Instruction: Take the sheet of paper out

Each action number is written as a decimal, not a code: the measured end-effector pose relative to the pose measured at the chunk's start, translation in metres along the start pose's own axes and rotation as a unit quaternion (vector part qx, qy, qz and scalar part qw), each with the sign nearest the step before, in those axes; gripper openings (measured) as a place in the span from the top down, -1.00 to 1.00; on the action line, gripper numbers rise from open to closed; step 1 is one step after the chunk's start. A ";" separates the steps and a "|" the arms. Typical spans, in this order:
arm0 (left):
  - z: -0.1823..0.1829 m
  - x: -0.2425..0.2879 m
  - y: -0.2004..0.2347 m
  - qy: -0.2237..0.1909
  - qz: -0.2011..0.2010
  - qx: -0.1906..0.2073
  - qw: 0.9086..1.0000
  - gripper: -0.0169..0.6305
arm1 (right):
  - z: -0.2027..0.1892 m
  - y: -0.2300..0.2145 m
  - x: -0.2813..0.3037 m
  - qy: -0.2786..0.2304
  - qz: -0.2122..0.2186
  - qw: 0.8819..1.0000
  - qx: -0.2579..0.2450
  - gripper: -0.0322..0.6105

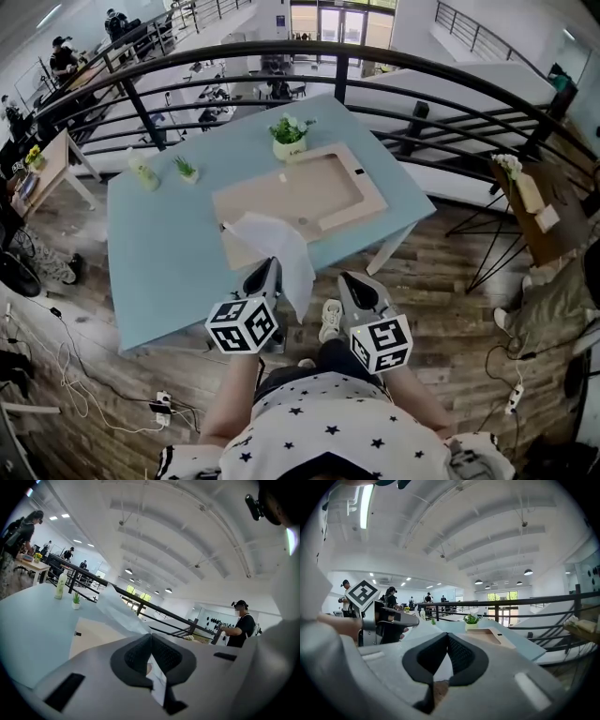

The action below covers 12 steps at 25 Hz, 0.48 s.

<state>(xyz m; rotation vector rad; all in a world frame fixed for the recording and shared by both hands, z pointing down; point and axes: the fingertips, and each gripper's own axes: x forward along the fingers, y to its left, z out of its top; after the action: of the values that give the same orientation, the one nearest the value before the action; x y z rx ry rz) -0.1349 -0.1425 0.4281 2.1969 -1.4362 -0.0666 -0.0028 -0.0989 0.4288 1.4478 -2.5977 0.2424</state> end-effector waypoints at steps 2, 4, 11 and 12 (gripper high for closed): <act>0.001 -0.007 -0.007 -0.004 -0.005 -0.002 1.000 0.94 | 0.002 0.000 -0.006 -0.004 0.000 1.000 0.001 0.88; 0.003 -0.013 -0.014 -0.009 -0.009 -0.004 1.000 0.94 | 0.004 -0.002 -0.012 -0.007 -0.002 1.000 0.002 0.88; 0.004 -0.014 -0.018 -0.012 -0.010 0.006 1.000 0.94 | 0.006 -0.005 -0.012 -0.010 -0.003 1.000 -0.008 0.88; 0.004 -0.013 -0.017 -0.011 -0.010 0.006 1.000 0.94 | 0.006 -0.005 -0.011 -0.008 -0.004 1.000 -0.014 0.88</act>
<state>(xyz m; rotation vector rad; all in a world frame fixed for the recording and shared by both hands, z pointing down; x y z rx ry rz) -0.1272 -0.1268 0.4143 2.2270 -1.4294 -0.0907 0.0072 -0.0937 0.4208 1.4567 -2.5975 0.1942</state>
